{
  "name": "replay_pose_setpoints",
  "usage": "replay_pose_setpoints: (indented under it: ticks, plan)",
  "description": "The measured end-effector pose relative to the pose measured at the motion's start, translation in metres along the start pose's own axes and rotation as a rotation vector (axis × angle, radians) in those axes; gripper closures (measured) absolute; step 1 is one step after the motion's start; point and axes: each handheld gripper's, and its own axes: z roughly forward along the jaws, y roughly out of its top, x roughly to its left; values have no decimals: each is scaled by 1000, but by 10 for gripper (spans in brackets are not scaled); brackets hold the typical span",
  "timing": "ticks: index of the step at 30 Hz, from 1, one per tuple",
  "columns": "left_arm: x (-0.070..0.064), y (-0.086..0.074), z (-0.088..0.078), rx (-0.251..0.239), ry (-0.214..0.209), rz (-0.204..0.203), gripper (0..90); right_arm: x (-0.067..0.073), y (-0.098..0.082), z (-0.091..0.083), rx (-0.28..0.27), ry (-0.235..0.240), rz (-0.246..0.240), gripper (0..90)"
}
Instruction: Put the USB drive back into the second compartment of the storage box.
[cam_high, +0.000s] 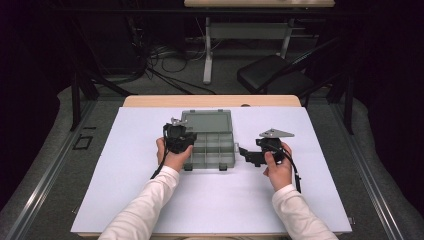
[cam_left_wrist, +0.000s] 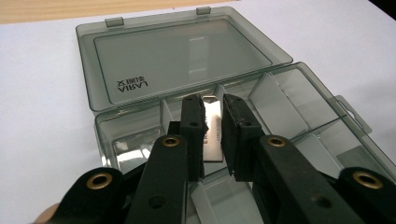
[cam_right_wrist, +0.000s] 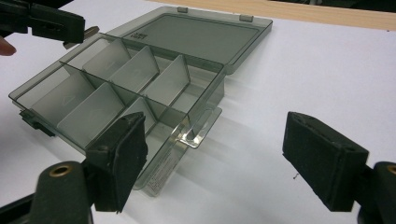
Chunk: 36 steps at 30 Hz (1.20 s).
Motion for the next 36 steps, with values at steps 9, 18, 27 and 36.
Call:
replay_pose_setpoints:
  ticks: [9,18,27,36]
  plan:
    - [1,-1,10,22,-2,-18,791,0,0,1,4,0,2,211]
    - [2,-4,20,31,8,-21,791,0,0,1,4,1,4,211]
    - [1,-6,28,32,21,-12,791,0,-1,2,8,0,-5,211]
    - [0,-8,35,41,22,-10,791,1,-1,2,7,1,-6,211]
